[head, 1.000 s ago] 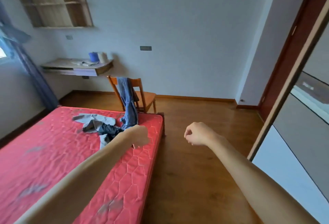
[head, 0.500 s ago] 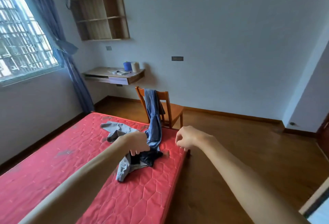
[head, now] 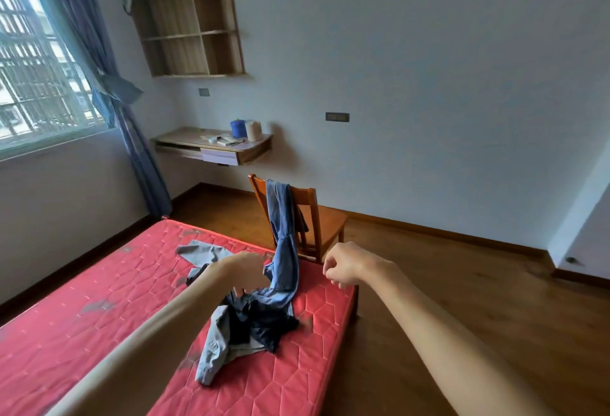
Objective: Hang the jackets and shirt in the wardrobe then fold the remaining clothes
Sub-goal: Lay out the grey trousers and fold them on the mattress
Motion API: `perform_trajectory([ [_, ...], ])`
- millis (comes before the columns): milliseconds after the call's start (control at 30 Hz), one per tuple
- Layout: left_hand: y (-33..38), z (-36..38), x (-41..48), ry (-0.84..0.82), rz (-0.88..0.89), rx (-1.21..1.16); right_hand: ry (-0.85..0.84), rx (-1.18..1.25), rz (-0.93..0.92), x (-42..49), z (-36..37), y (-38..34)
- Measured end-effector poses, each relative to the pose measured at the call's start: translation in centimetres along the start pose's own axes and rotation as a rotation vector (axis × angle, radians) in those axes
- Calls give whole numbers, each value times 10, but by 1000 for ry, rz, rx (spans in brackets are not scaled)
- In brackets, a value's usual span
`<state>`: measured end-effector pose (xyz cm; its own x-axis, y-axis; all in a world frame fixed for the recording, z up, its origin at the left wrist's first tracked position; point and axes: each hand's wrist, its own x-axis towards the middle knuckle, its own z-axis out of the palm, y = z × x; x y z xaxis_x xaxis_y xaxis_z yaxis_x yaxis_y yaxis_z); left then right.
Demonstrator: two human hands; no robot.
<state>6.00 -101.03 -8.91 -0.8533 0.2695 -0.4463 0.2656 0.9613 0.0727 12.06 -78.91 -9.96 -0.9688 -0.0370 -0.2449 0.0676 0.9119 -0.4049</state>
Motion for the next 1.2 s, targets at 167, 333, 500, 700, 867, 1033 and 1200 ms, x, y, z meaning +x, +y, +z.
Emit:
perform_trajectory([
  [167,-34,-15,64,-3,-6,-71,-57,-55,-2,79,-1,-10],
  [333,-91,-37,115,-15,-100,-151,-93,-87,-36,157,-4,-44],
  [500,-152,-33,171,8,-173,-207,-115,-158,-91,236,14,-70],
  [700,-193,-10,219,-63,-200,-247,-253,-179,-108,318,51,-82],
  [867,-218,21,258,-106,-249,-302,-388,-190,-129,384,95,-77],
  [1033,-232,68,306,-138,-379,-391,-521,-187,-179,443,142,-64],
  [1200,-237,140,353,-168,-537,-527,-645,-159,-151,502,210,-38],
])
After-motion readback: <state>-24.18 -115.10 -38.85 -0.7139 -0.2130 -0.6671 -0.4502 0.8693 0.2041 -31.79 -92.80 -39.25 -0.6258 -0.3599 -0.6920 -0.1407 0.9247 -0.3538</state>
